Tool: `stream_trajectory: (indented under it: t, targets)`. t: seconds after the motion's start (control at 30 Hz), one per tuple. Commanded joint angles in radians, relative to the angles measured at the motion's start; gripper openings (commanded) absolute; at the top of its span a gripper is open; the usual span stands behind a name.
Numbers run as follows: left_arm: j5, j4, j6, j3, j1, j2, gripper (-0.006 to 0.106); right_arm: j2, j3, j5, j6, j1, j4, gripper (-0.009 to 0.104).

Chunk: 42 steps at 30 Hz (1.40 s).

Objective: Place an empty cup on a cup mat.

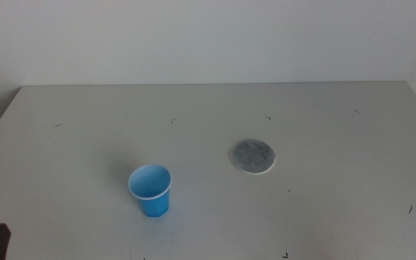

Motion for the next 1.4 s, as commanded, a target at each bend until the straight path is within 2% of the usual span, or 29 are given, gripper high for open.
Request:
stream_trajectory:
  t: [0.0,0.6,1.17,1.37]
  targets:
    - [-0.049,-0.01,-0.014,-0.067,0.001,0.016,0.104,-0.019,-0.012,-0.078,-0.008,0.002,-0.009,0.094]
    - [0.284,-0.024,-0.07,-0.59,0.001,0.393,0.104,-0.019,-0.012,-0.078,-0.008,0.002,-0.009,0.094]
    - [0.616,-0.123,-0.069,-1.046,0.001,0.857,0.104,-0.019,-0.012,-0.078,-0.008,0.002,-0.009,0.094]
    - [0.736,-0.149,-0.069,-1.14,0.001,1.03,0.104,-0.019,-0.012,-0.078,-0.008,0.002,-0.009,0.094]
